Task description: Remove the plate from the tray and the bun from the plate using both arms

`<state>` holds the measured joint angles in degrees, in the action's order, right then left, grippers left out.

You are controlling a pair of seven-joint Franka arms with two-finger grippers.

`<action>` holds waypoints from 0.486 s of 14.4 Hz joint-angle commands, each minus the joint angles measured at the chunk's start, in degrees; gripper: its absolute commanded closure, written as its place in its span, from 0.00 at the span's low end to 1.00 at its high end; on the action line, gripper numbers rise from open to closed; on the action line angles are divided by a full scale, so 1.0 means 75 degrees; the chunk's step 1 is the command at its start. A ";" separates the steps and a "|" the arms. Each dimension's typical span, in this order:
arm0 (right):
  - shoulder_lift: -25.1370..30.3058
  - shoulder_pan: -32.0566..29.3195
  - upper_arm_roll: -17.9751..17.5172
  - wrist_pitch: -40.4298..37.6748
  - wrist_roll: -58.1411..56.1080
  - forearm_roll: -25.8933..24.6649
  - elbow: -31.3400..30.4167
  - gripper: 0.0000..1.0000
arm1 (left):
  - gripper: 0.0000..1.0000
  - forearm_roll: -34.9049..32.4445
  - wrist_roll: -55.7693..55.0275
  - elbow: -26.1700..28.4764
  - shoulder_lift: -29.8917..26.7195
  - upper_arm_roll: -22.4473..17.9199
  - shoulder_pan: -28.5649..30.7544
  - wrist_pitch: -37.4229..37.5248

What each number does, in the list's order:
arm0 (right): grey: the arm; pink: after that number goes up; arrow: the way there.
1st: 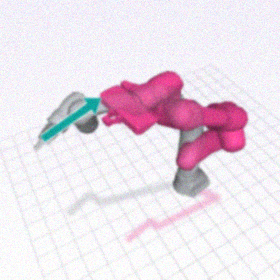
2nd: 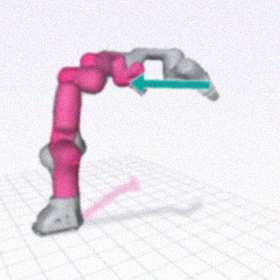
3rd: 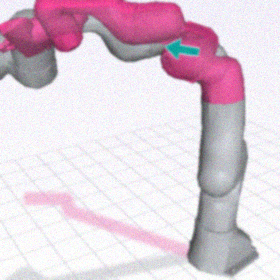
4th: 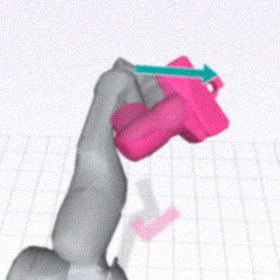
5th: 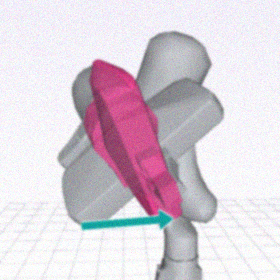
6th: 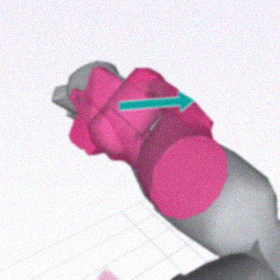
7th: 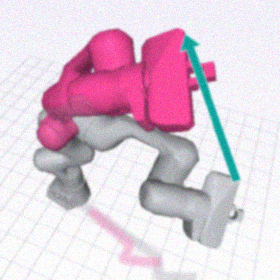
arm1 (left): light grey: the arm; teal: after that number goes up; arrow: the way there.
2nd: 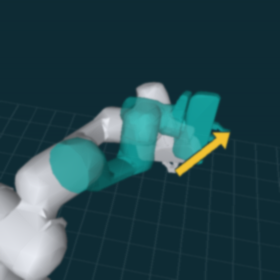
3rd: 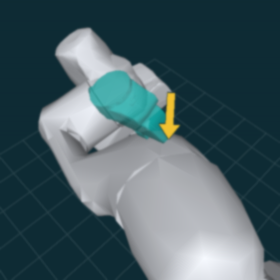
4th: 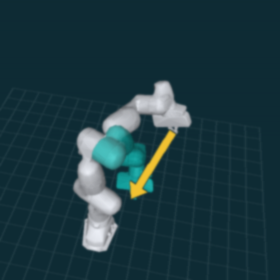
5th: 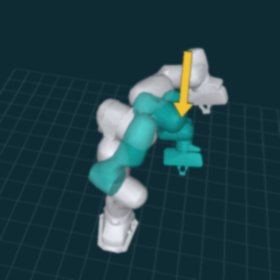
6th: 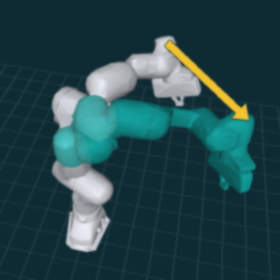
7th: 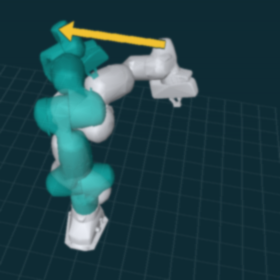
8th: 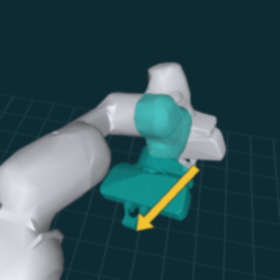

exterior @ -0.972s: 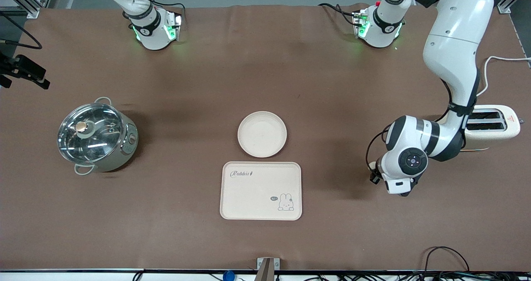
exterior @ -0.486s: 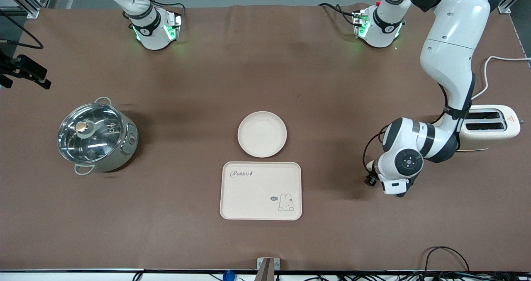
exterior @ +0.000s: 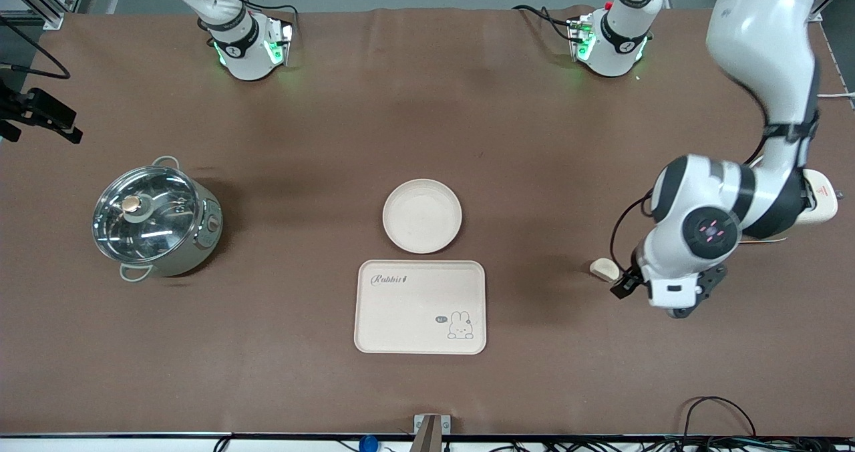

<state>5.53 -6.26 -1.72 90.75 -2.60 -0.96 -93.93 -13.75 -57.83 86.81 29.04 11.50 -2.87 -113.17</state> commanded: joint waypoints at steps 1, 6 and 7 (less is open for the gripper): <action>0.0071 0.0038 0.0030 0.0005 0.0077 -0.0024 -0.0062 0.00 | 0.00 0.0367 0.1424 0.0237 -0.1044 0.0084 0.0310 0.0311; 0.0060 0.0026 0.0030 0.0017 0.0077 -0.0024 -0.0074 0.00 | 0.00 0.1022 0.4434 0.0202 -0.2474 0.0084 0.1048 0.1670; 0.0060 0.0038 0.0042 0.0017 0.0089 -0.0024 -0.0062 0.00 | 0.00 0.1117 0.4987 0.0191 -0.2697 0.0084 0.1143 0.1706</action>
<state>5.53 -6.26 -1.70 90.76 -2.59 -0.96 -93.95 -7.59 -27.79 86.80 12.87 11.55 3.69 -101.69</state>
